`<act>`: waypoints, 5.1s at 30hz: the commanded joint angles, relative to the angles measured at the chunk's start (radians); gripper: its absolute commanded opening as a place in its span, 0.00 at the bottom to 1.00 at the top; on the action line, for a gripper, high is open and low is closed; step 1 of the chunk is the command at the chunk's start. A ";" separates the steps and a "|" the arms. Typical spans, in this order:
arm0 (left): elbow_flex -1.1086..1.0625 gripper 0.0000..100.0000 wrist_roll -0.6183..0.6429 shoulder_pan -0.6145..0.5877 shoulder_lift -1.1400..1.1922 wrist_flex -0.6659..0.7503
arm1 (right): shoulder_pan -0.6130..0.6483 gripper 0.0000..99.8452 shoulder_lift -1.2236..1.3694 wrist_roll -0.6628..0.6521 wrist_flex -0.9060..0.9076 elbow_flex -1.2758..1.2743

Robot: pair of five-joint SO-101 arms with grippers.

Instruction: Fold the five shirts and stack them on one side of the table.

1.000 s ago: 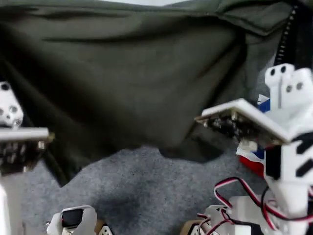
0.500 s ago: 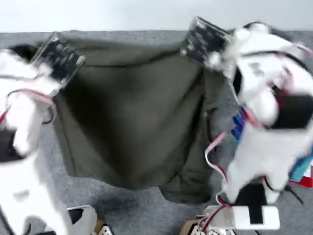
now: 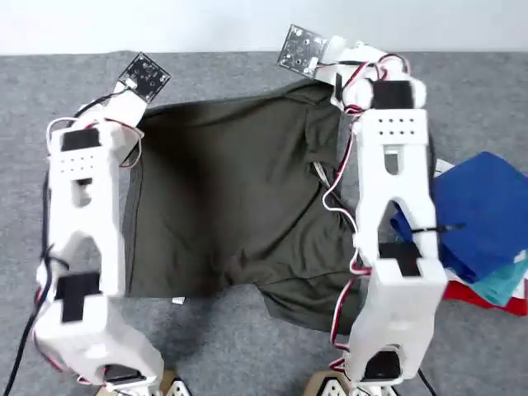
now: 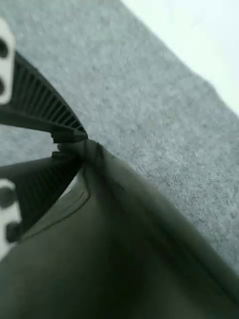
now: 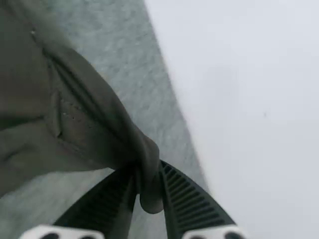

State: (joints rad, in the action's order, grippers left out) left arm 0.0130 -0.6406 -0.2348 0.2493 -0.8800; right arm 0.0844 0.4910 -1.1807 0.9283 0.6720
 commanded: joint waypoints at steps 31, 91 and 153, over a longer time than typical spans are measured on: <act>1.216 0.00 -0.017 0.005 0.783 -0.729 | -0.015 0.01 0.464 -0.253 -0.817 0.008; 1.282 0.01 0.112 0.012 0.799 -0.836 | 0.027 0.01 0.463 0.373 0.159 0.445; 0.745 0.00 -0.097 0.121 0.236 -0.876 | -0.024 0.01 0.203 0.232 0.717 0.520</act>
State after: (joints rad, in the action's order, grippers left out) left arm 0.9137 -0.6790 -0.1197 0.6375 -1.7315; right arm 0.0583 0.7871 -0.9306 1.5804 1.1523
